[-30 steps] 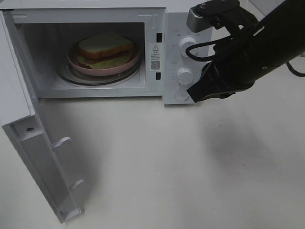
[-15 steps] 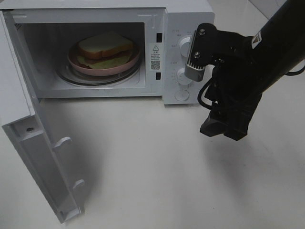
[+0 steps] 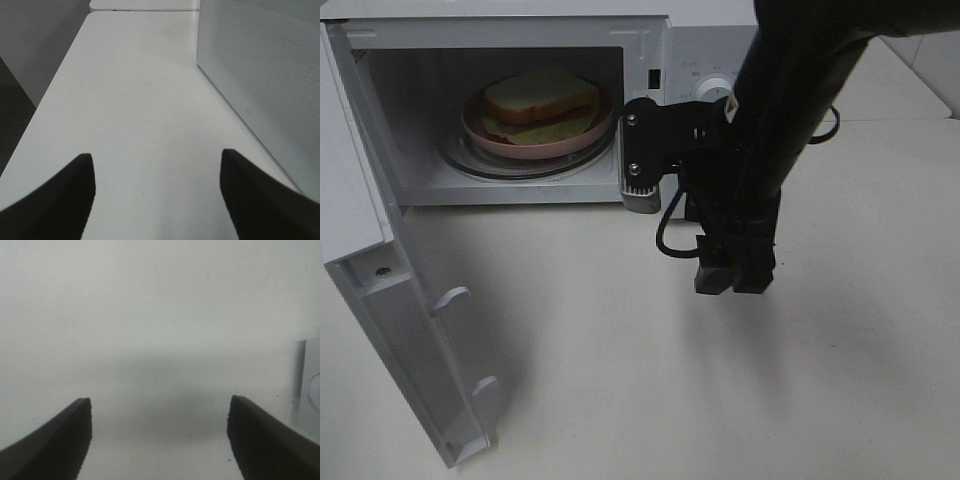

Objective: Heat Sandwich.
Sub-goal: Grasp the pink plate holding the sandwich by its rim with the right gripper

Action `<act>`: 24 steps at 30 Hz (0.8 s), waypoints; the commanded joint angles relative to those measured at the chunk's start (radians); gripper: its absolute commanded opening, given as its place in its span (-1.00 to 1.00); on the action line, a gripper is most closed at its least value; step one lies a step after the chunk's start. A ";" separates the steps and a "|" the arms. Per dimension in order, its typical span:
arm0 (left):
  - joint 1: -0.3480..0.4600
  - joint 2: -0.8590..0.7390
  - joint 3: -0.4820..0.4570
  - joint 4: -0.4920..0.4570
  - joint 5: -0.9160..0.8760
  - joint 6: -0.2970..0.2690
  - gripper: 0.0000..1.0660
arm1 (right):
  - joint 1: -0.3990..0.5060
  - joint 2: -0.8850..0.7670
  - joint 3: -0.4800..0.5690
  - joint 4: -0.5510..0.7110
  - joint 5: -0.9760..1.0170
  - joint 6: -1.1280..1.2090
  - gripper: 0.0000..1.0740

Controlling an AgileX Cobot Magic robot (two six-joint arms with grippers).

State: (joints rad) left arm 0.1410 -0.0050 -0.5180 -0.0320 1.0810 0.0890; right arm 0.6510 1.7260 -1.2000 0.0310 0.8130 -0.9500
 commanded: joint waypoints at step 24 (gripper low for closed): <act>-0.007 -0.016 0.002 0.004 -0.014 -0.004 0.27 | 0.090 0.366 -0.438 -0.114 -0.141 0.054 0.33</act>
State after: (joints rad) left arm 0.1410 -0.0050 -0.5180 -0.0320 1.0810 0.0890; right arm 0.7340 2.0700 -1.6180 -0.0750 0.6840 -0.8970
